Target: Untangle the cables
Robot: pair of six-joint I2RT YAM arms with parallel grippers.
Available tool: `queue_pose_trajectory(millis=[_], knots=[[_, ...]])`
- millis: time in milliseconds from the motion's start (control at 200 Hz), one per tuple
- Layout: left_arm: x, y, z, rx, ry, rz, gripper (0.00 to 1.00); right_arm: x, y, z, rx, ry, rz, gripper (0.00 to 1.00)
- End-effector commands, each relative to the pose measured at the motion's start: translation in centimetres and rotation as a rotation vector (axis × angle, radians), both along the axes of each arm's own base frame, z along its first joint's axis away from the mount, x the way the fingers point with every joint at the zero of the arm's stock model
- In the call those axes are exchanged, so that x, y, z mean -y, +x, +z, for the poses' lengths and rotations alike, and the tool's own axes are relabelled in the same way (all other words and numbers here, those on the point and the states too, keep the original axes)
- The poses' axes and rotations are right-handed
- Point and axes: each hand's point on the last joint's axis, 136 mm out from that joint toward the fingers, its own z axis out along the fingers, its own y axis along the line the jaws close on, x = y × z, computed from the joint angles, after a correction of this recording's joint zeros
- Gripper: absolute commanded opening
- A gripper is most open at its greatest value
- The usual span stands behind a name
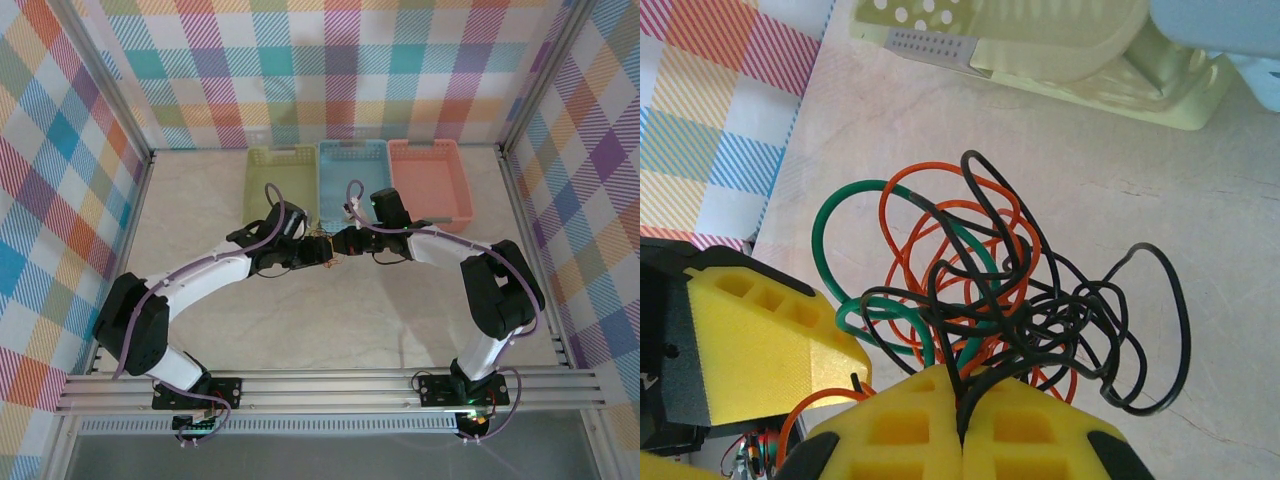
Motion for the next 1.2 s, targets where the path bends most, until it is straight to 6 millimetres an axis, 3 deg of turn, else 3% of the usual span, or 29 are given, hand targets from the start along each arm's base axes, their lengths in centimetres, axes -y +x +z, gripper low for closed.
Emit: queue_pose_trajectory(millis=[0,285,340,430,650,1095,1195], knots=[[0.6,0.6,0.5,-0.014,-0.016,0.047,0.51,-0.1,0.1,0.3,0.030,0.019,0.011,0.02],[0.2,0.9,1.0,-0.001,-0.012,0.083,0.39,-0.1,0.1,0.3,0.028,0.018,0.010,0.02],[0.0,1.0,1.2,0.007,-0.005,0.088,0.34,-0.1,0.2,0.4,0.030,0.017,0.009,0.02],[0.0,0.9,1.2,0.007,-0.005,0.085,0.16,0.0,0.1,0.3,0.030,0.018,0.009,0.02],[0.1,0.7,1.3,0.018,0.005,0.078,0.00,0.1,0.1,0.4,0.037,0.016,0.007,0.02],[-1.2,-2.3,2.1,0.052,0.075,-0.072,0.00,1.3,0.7,0.2,0.075,-0.039,-0.070,0.04],[-1.6,-3.0,1.8,0.042,0.080,-0.084,0.17,1.3,0.6,0.3,0.080,-0.034,-0.069,0.04]])
